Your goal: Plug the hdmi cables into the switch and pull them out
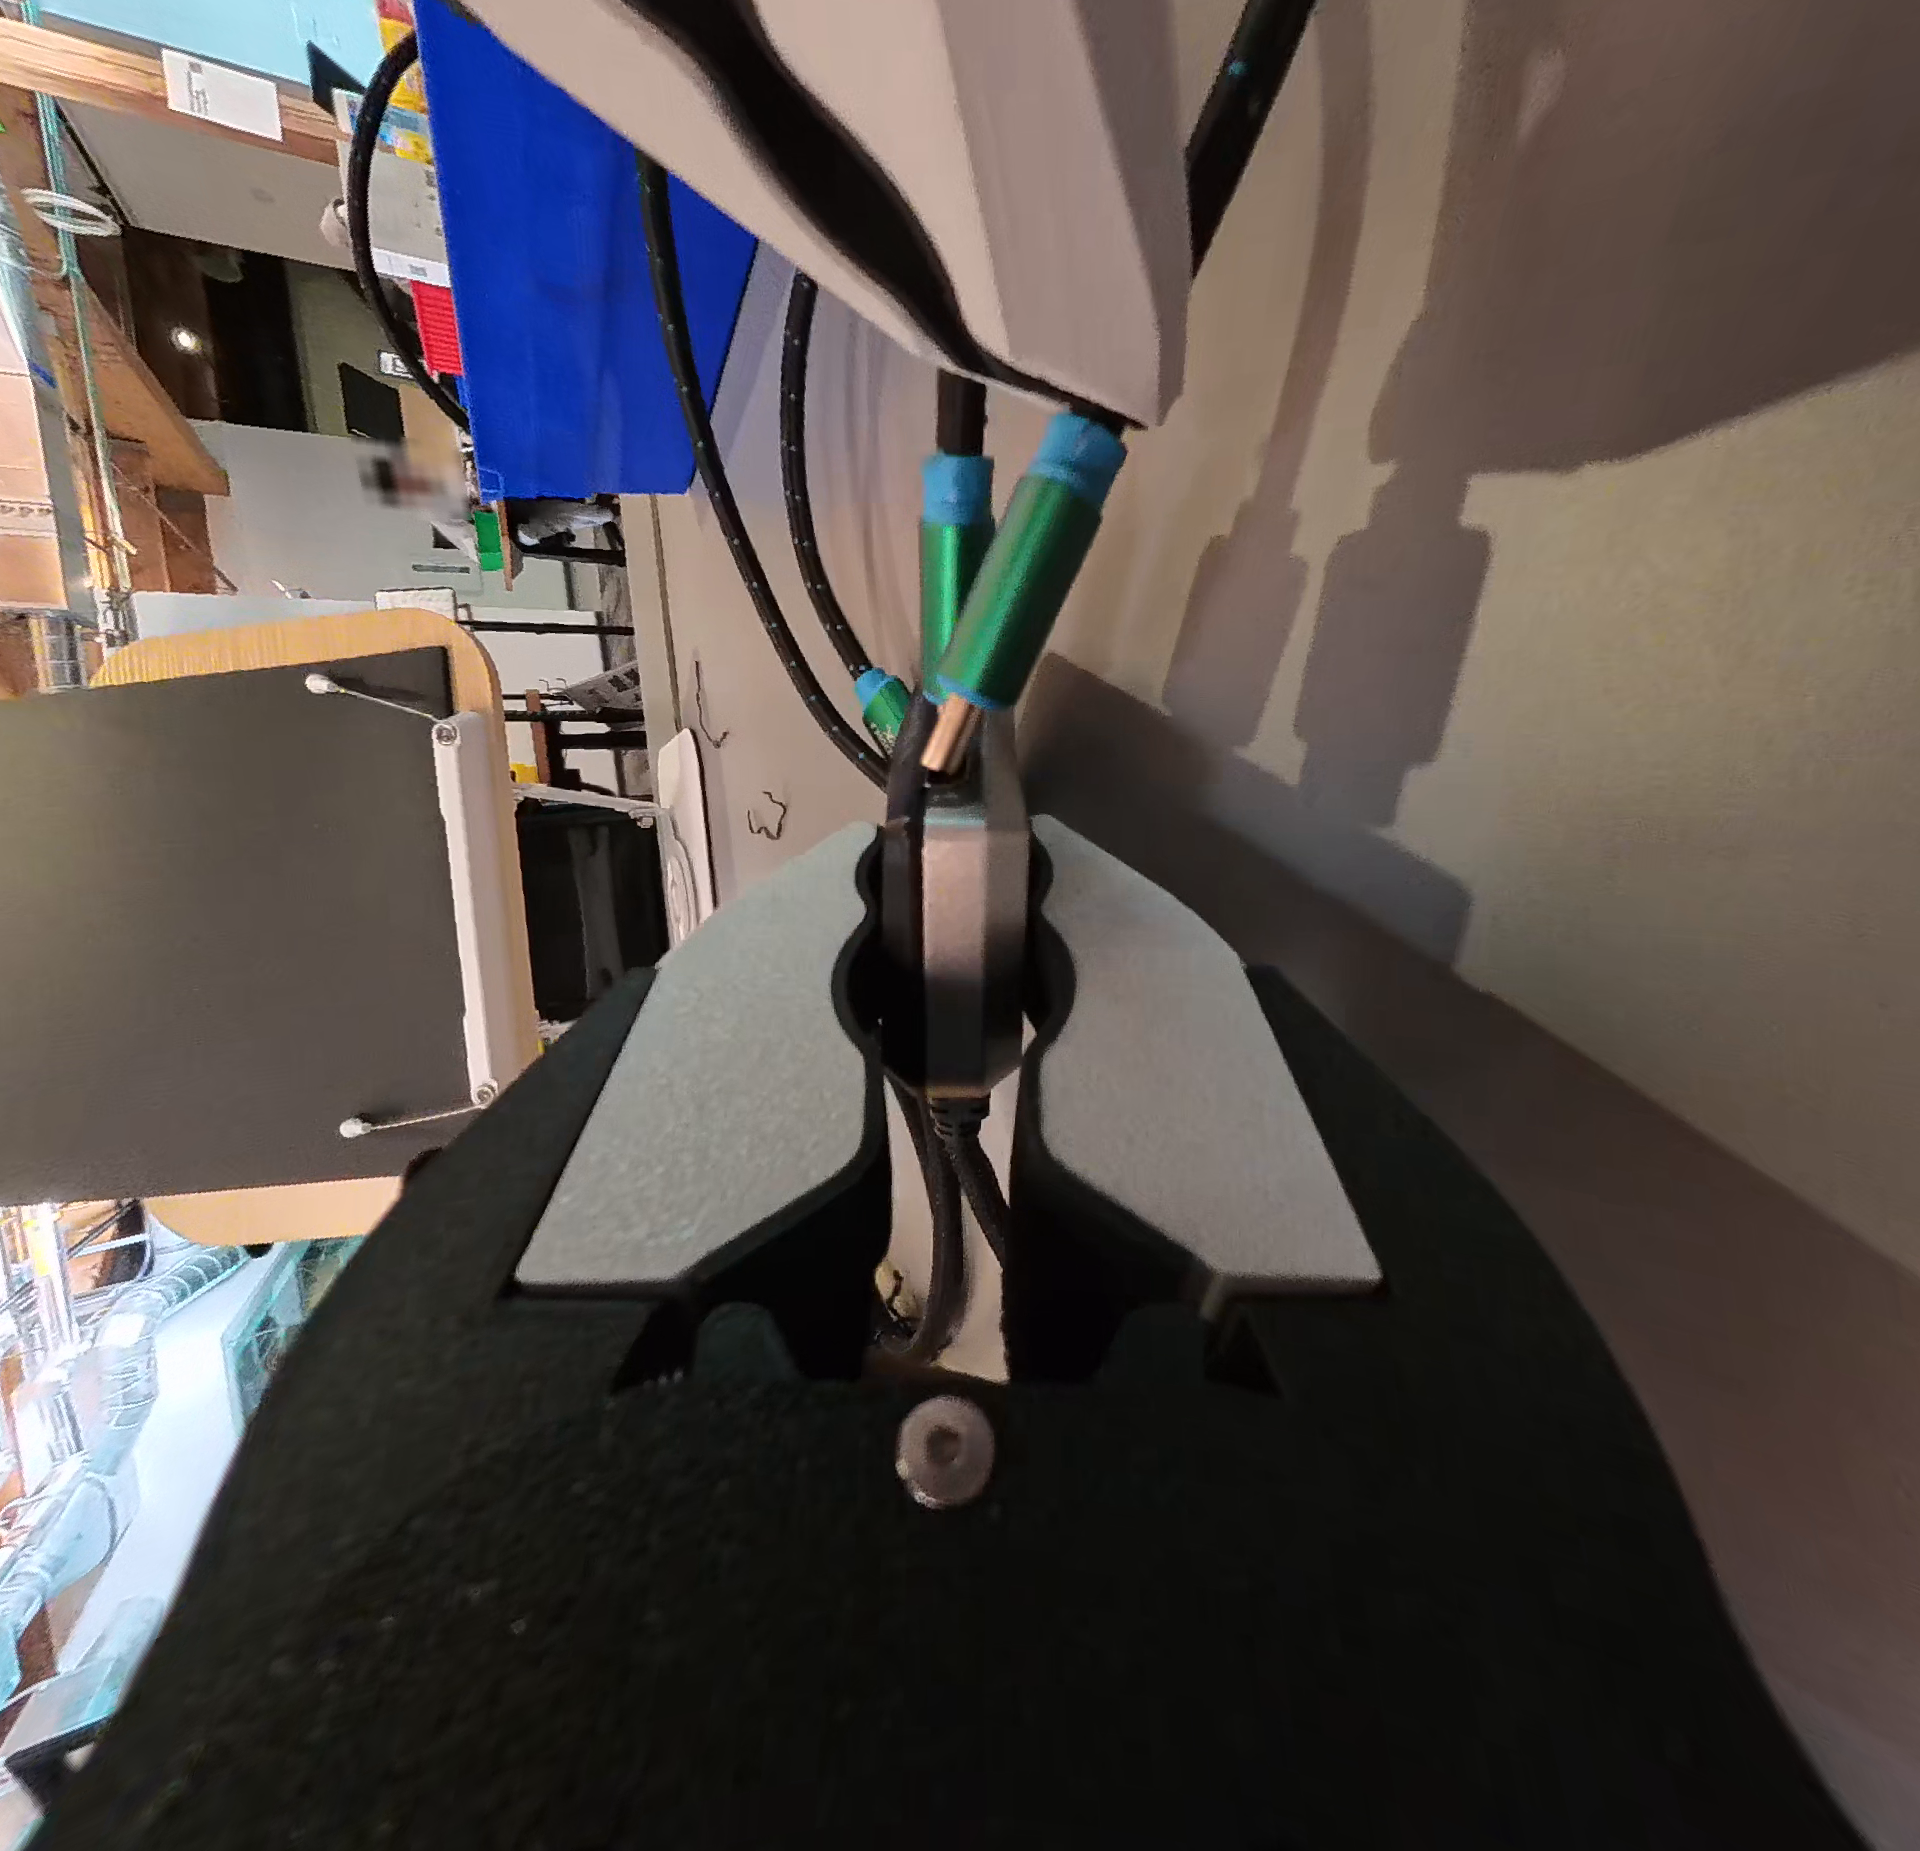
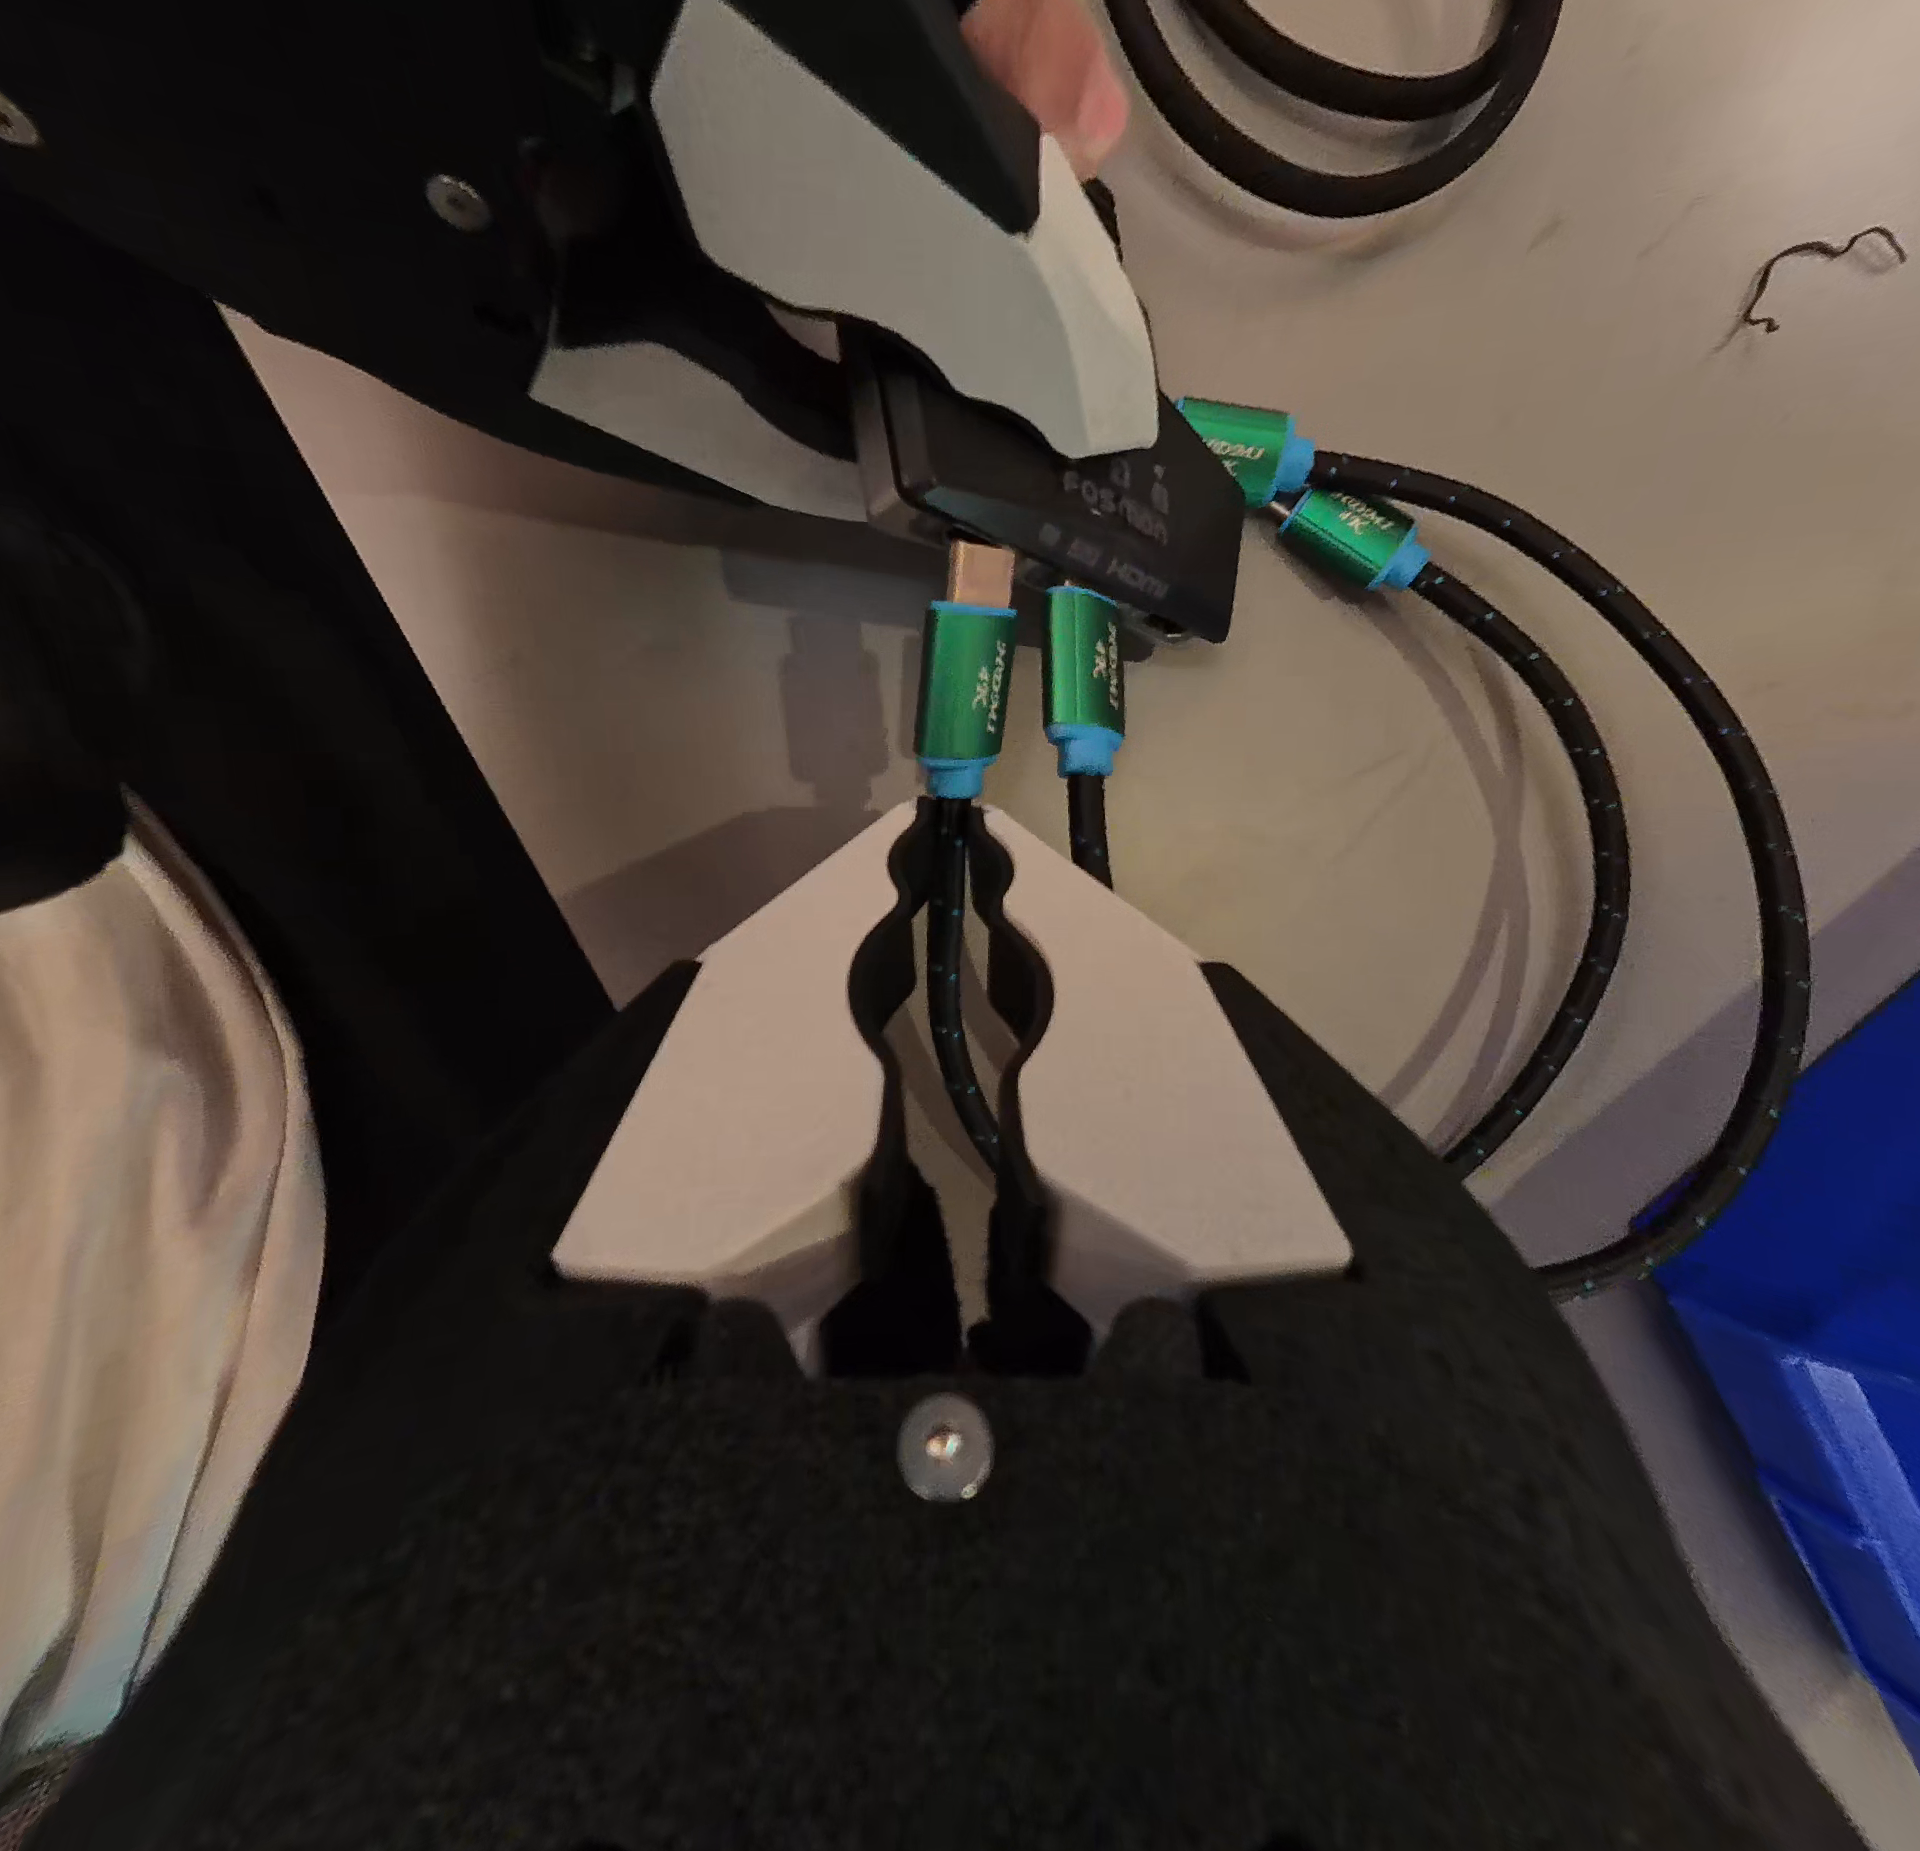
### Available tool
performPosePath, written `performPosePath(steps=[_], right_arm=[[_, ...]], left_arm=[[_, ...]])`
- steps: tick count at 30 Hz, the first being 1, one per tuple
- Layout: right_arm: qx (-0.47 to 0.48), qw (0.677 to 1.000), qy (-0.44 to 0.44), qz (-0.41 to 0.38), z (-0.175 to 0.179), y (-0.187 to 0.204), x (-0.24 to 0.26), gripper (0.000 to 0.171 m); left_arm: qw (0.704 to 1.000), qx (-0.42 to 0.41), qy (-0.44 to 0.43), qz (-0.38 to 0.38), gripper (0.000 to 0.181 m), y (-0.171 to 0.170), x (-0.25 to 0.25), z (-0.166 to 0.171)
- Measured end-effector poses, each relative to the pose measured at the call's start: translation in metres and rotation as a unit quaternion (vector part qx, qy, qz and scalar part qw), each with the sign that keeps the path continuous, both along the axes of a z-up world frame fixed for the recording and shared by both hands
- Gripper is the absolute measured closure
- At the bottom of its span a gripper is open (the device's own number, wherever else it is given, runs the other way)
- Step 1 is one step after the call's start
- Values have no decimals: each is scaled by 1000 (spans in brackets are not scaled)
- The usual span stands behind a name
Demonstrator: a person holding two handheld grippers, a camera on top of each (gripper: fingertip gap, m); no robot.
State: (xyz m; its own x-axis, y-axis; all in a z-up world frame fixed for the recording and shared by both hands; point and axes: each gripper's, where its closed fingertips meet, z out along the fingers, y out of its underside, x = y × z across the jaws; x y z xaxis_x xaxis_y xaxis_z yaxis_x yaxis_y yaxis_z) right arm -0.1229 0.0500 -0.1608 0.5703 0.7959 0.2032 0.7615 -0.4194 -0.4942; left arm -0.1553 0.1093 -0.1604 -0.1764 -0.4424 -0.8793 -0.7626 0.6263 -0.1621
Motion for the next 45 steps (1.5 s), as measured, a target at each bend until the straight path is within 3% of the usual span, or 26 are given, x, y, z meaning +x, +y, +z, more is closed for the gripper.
performPosePath(steps=[1, 11, 19, 27, 34, 38, 45], right_arm=[[-2, 1000, 0, 0, -1, 0, 0, 166], [-25, 999, 37, -18, -10, 2, -3, 166], [-5, 999, -50, -14, -13, 2, 2, 166], [-49, 997, -44, -45, -15, -3, 7, 166], [-45, 997, 59, -34, -15, 0, 3, 164], [-46, 988, 137, -44, -15, 5, 1, 148], [-155, 941, 298, -46, -15, -12, -22, 139]], left_arm=[[1000, 3, 2, 0, 160, 0, 0, 0], [995, 78, 63, 12, 160, 6, -4, -4], [982, 149, 114, 19, 161, 6, -1, -3], [980, 157, 116, 25, 161, 4, 5, -3], [986, 132, 97, 24, 161, 6, 4, -4], [988, 124, 92, 26, 160, 7, 1, -4], [989, 117, 89, 28, 161, 8, 0, -4]])
